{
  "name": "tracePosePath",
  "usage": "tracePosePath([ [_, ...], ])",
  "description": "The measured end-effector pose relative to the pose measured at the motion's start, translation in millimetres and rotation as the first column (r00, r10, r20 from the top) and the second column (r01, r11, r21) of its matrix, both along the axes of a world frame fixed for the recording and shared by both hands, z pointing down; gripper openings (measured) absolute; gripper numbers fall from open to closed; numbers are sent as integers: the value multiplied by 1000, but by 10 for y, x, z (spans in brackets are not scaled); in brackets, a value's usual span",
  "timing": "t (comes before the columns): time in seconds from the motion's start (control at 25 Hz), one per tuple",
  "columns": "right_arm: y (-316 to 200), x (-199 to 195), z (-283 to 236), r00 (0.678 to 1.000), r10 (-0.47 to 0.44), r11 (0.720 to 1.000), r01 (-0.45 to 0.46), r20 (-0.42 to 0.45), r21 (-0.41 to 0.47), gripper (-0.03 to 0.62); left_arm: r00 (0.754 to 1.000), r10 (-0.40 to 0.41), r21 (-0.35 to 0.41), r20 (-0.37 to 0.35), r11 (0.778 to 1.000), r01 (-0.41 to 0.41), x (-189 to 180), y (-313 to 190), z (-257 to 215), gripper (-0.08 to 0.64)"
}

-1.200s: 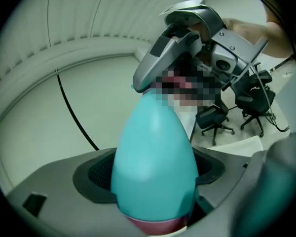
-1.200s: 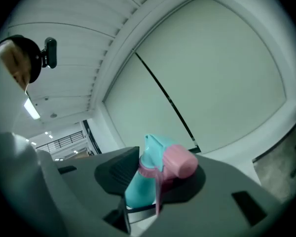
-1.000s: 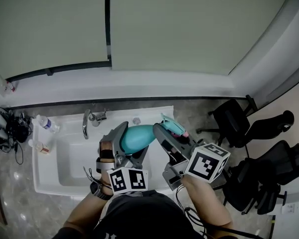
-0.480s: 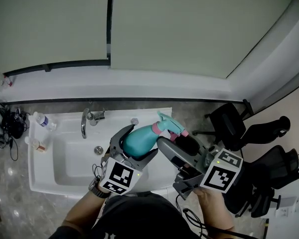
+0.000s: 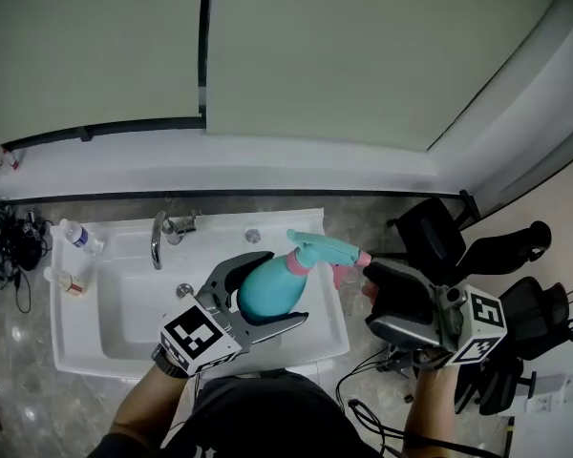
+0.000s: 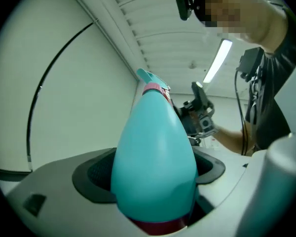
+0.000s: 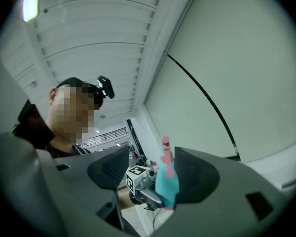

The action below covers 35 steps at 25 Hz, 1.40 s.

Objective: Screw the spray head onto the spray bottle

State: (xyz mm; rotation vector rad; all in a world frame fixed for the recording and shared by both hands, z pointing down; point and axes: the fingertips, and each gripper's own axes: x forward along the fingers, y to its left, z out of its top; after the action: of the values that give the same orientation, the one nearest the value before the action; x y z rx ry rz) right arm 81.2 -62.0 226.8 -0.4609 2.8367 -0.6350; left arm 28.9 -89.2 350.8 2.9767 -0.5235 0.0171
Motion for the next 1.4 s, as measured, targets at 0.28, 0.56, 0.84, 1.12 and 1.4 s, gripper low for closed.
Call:
tracePosePath([
  [0.28, -80, 350, -41, 940, -339, 889, 331, -31, 317, 261, 954, 298, 12, -31, 955, -298, 161, 454, -264, 431],
  [0.56, 244, -103, -182, 731, -678, 641, 643, -84, 419, 261, 833, 549, -13, -64, 834, -551, 283, 930, -479, 431],
  [0.84, 819, -477, -230, 582, -795, 454, 758, -172, 468, 261, 640, 732, -74, -233, 643, -763, 285, 1446, -596, 431],
  [1.12, 970, -507, -326, 498, -844, 355, 799, -201, 485, 261, 504, 803, -128, -318, 490, -862, 371, 1515, -596, 431],
  [1.4, 911, -548, -314, 583, -792, 455, 761, -180, 461, 199, 491, 796, -133, -353, 477, -869, 323, 1483, -588, 431],
])
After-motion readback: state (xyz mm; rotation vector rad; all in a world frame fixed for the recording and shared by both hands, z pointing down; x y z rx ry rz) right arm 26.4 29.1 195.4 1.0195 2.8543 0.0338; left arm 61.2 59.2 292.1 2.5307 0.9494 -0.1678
